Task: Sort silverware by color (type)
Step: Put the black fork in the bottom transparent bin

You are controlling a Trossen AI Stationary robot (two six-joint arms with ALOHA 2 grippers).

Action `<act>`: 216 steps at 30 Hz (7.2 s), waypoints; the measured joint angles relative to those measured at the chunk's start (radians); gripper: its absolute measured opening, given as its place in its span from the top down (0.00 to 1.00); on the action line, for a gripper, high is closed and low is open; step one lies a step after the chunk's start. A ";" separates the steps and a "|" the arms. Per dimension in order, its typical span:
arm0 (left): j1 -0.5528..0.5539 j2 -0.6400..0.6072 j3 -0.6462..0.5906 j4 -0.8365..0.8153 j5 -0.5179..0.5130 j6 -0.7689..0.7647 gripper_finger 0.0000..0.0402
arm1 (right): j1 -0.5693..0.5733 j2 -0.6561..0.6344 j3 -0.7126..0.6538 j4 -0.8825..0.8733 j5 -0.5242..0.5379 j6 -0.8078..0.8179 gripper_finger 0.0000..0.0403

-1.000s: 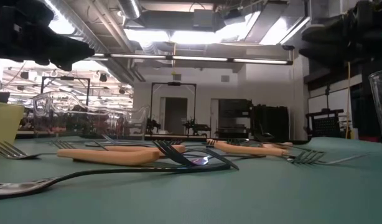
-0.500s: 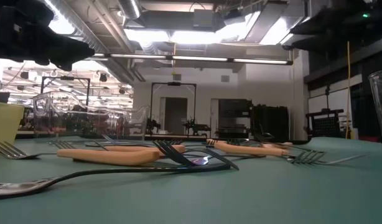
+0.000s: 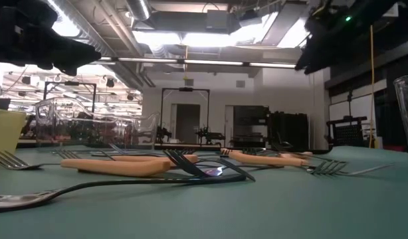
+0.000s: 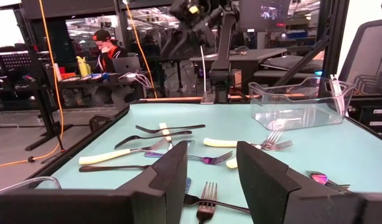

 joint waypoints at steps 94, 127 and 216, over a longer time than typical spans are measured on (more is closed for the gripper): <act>0.000 0.000 0.000 0.000 0.000 0.000 0.67 | -0.322 0.746 0.084 -0.049 -0.496 -0.008 0.99; 0.000 0.000 0.000 0.000 -0.003 0.000 0.67 | 0.012 0.134 0.083 -0.164 -0.673 0.311 1.00; 0.000 0.000 0.000 0.000 -0.004 0.000 0.67 | 1.236 0.412 -0.156 0.078 -0.382 1.368 1.00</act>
